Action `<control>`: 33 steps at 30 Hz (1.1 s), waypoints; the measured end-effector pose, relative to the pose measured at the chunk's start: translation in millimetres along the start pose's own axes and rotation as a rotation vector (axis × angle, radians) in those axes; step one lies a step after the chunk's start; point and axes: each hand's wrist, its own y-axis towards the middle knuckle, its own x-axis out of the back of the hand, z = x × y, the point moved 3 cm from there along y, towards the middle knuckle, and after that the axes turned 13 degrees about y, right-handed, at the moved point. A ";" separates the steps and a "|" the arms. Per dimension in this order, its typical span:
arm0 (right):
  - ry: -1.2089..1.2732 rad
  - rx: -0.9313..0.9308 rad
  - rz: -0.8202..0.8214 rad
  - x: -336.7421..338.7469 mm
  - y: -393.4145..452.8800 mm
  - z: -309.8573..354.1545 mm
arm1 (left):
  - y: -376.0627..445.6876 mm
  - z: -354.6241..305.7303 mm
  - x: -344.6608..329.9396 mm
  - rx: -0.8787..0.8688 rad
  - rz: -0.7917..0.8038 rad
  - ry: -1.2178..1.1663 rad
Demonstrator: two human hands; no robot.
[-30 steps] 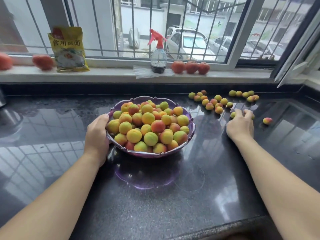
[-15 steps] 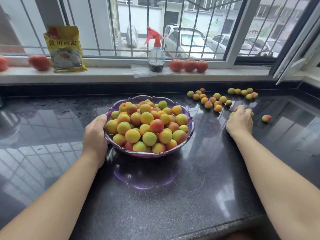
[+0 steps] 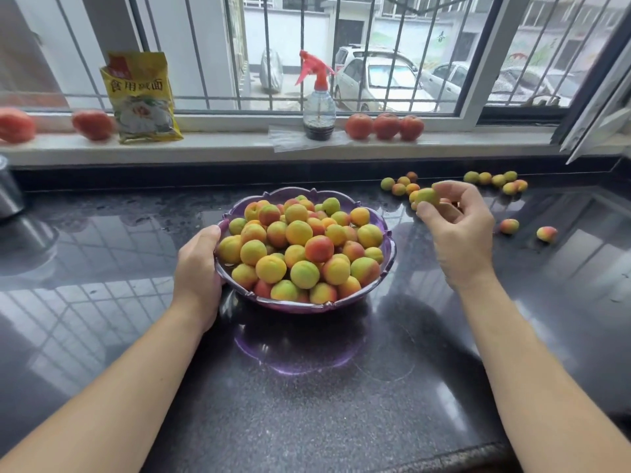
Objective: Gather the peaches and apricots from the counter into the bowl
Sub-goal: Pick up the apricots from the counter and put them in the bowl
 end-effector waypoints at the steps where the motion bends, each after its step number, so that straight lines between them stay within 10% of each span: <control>1: 0.049 -0.009 0.058 -6.7 -4.2 5.2 | -0.2 -0.3 -0.3 0.002 0.005 0.003; 12: -0.139 0.003 0.566 -54.6 -43.7 18.1 | 3.9 -6.4 -3.1 0.191 0.097 -0.093; 33: -0.125 0.055 0.395 -45.8 -39.4 13.0 | 1.4 -2.1 -1.3 0.183 0.023 -0.018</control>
